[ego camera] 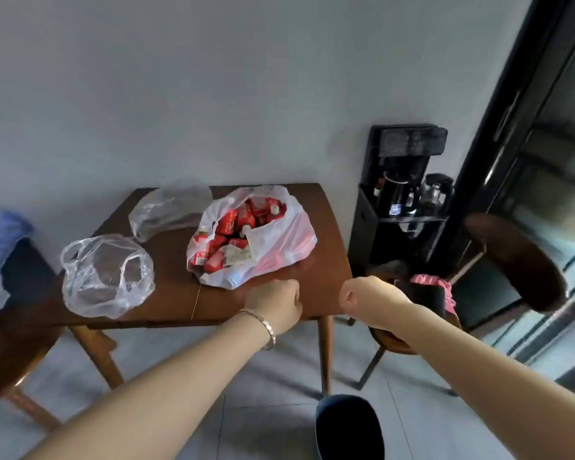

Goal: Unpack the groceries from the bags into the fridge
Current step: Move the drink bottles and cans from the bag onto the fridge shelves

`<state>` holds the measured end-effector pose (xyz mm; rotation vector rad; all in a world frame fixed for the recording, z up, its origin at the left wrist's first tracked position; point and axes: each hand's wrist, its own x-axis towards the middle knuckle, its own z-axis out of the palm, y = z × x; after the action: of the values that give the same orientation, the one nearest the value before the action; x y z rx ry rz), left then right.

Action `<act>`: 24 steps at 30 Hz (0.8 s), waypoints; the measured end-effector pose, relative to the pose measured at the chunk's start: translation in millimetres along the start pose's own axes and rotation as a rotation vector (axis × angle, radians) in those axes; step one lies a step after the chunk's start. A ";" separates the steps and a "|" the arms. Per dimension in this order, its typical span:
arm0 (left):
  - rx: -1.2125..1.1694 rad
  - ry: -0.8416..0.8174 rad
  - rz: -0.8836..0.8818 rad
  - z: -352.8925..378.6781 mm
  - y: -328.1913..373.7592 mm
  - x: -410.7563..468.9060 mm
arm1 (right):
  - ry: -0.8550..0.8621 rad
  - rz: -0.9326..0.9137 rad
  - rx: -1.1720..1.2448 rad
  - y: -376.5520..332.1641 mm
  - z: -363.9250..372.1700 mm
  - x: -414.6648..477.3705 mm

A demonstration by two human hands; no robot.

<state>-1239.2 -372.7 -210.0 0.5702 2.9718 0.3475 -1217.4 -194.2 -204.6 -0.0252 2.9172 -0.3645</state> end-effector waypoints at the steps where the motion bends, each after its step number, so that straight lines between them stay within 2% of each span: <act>1: -0.020 0.018 -0.037 -0.7 -9.2 14.5 | -0.001 -0.014 0.018 -1.8 -1.3 23.6; 6: -0.044 0.073 -0.179 -5.3 -60.4 77.7 | -0.059 -0.119 -0.021 -18.7 -1.2 135.4; 12: -0.056 0.080 -0.291 0.4 -135.8 154.4 | -0.118 -0.164 -0.034 -43.6 9.2 248.1; 16: -0.081 0.010 -0.290 11.1 -190.7 214.6 | -0.119 -0.157 -0.028 -66.1 22.5 319.4; 20: -0.126 -0.047 -0.267 18.6 -242.0 275.8 | -0.053 -0.041 0.142 -94.7 44.7 390.5; 24: -0.174 -0.145 -0.198 25.7 -277.8 331.0 | -0.107 0.041 0.248 -118.3 71.5 455.1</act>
<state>-1640.3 -494.3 -318.3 0.2671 2.7906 0.5156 -1649.8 -345.1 -332.9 0.0510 2.7425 -0.6915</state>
